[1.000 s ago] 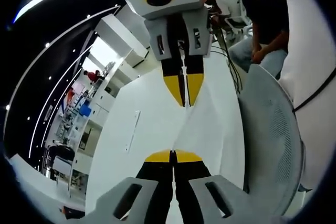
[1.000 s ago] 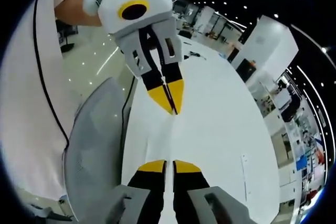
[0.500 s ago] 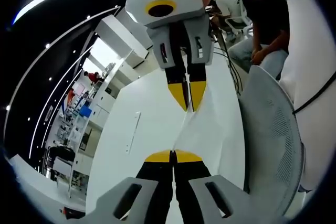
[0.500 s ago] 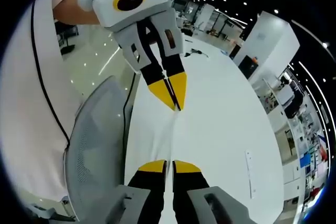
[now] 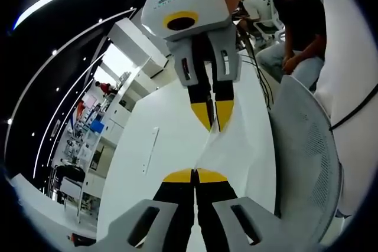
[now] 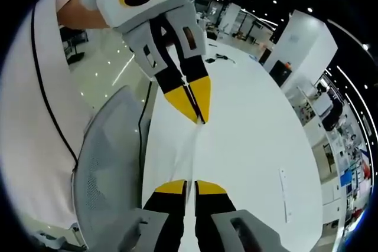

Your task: Arrange the food packaging bags into a neat stack by flattening each bag and aligning their edges.

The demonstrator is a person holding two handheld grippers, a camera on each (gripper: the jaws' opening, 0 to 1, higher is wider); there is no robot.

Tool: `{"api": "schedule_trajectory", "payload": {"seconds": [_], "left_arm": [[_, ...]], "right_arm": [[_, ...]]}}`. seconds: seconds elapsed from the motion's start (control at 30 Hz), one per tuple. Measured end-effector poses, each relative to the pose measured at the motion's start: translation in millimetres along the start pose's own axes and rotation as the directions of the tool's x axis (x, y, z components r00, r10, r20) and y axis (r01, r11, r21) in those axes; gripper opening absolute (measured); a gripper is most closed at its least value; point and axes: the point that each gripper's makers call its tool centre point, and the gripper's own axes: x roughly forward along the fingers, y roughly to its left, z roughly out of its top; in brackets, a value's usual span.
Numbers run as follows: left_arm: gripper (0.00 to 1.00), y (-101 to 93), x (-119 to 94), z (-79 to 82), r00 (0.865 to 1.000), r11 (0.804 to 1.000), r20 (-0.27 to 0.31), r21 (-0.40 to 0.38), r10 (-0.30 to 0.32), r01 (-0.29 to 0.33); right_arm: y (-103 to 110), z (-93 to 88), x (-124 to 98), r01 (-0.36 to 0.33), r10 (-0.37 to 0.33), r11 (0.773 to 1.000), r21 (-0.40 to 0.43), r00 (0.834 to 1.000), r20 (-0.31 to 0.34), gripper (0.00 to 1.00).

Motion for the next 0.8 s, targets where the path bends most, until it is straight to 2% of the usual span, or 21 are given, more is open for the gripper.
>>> {"api": "schedule_trajectory", "payload": {"seconds": [0.27, 0.5, 0.67, 0.8], "left_arm": [[0.00, -0.5, -1, 0.1, 1.000, 1.000, -0.002, -0.011, -0.002, 0.002], [0.00, 0.0, -1, -7.8, 1.000, 0.999, -0.023, -0.039, 0.002, -0.003], [0.00, 1.0, 0, -10.6, 0.999, 0.999, -0.034, -0.051, 0.006, -0.008], [0.00, 1.3, 2, -13.3, 0.999, 1.000, -0.038, -0.013, 0.009, -0.009]], "right_arm": [[-2, 0.8, 3, 0.002, -0.002, 1.000, 0.001, 1.000, 0.002, 0.00], [-6, 3.1, 3, 0.018, -0.018, 1.000, -0.012, 1.000, 0.014, 0.00], [-9, 4.9, 3, 0.032, -0.032, 0.999, -0.038, 0.999, 0.000, 0.00], [-9, 5.2, 3, 0.042, -0.042, 0.998, -0.053, 0.999, -0.014, 0.00]]}}
